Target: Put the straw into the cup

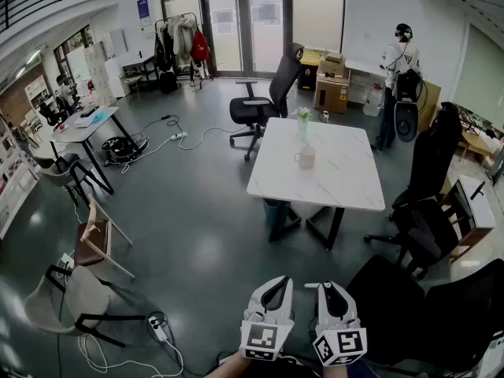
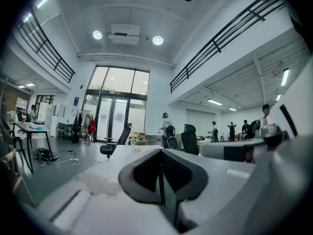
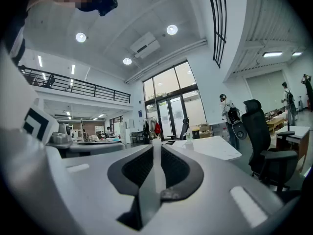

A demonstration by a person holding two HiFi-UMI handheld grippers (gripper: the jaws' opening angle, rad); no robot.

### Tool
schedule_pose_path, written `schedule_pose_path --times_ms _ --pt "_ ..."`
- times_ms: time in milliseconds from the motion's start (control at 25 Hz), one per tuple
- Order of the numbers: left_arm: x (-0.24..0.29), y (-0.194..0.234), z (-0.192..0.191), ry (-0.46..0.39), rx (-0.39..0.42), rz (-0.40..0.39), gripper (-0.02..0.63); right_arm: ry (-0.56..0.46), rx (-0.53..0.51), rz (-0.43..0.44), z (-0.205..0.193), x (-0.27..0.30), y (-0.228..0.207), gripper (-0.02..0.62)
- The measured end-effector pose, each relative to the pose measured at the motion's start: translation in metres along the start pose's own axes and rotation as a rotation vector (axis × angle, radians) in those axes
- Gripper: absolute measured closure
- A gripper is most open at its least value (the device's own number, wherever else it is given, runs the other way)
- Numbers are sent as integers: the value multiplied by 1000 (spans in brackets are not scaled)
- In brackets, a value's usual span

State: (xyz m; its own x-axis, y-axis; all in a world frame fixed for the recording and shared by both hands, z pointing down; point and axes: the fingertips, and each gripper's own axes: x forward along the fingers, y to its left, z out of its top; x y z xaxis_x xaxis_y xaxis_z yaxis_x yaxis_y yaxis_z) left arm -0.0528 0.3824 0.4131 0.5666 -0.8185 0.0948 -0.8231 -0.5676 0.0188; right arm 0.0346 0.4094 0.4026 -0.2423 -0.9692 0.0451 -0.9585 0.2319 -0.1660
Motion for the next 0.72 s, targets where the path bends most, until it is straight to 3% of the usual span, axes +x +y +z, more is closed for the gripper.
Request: schedule_pose_path --times_ms 720 --pt "36 4 -7 23 7 -3 604 5 41 -49 -4 26 -42 548"
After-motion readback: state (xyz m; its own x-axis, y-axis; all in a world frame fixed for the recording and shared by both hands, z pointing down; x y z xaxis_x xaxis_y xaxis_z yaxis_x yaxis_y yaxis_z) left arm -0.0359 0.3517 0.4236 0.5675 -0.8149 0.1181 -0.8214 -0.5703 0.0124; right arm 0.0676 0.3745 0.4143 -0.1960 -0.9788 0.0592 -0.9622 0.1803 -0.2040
